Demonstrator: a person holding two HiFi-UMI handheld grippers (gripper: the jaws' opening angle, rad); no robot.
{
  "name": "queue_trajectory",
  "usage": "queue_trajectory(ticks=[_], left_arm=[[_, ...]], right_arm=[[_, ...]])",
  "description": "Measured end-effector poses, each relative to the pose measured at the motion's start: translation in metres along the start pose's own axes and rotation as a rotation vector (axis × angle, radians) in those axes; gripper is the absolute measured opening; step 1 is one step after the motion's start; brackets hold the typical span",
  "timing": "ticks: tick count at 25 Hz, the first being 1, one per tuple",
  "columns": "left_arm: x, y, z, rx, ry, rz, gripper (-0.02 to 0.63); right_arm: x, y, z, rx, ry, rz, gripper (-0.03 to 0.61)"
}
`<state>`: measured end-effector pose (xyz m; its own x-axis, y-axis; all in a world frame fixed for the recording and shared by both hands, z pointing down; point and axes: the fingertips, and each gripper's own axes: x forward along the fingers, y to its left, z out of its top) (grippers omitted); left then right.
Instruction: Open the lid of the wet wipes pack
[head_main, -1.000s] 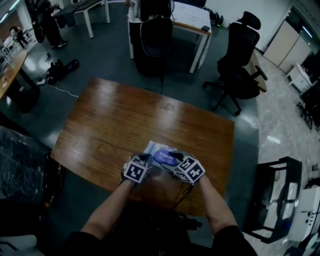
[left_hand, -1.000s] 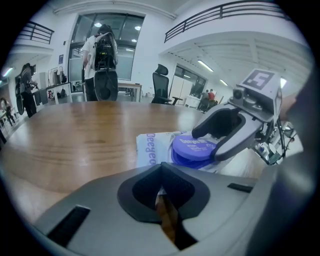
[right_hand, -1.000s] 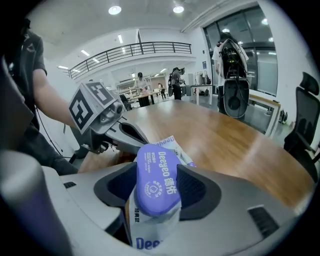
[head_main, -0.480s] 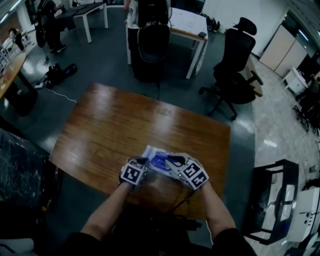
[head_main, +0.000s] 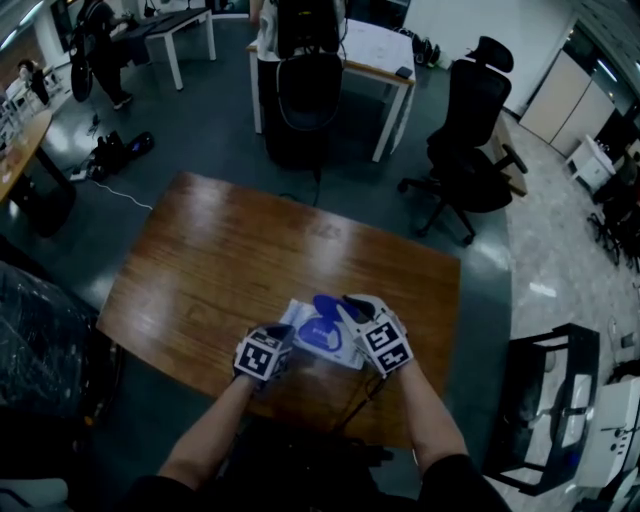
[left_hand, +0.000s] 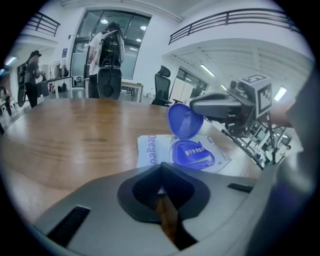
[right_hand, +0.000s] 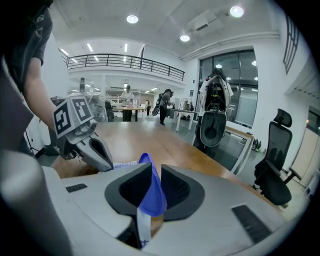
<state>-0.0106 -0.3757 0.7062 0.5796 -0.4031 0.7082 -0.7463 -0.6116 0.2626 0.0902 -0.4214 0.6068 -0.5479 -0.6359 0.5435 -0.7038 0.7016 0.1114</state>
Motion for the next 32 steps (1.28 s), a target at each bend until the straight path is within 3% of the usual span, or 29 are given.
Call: queue_trajectory(ticks=[7, 12, 15, 18, 21, 32], left_arm=[[-0.009, 0.001, 0.006, -0.002, -0.034, 0.017, -0.005], [-0.024, -0.001, 0.020, 0.007, -0.091, 0.014, -0.005], [-0.035, -0.005, 0.043, 0.036, -0.146, -0.006, -0.005], [-0.048, -0.017, 0.066, 0.081, -0.206, -0.049, -0.005], [-0.061, -0.033, 0.091, 0.131, -0.266, -0.101, -0.005], [-0.107, -0.112, 0.144, 0.301, -0.431, -0.338, -0.005]], right_arm=[[0.012, -0.022, -0.009, 0.048, -0.013, -0.070, 0.069], [0.004, -0.048, -0.003, 0.177, -0.093, -0.212, 0.069], [-0.008, -0.050, 0.009, 0.235, -0.136, -0.244, 0.069], [-0.024, -0.042, 0.024, 0.261, -0.187, -0.256, 0.069], [-0.044, -0.036, 0.038, 0.283, -0.232, -0.302, 0.013], [-0.133, -0.001, 0.070, 0.357, -0.380, -0.486, 0.008]])
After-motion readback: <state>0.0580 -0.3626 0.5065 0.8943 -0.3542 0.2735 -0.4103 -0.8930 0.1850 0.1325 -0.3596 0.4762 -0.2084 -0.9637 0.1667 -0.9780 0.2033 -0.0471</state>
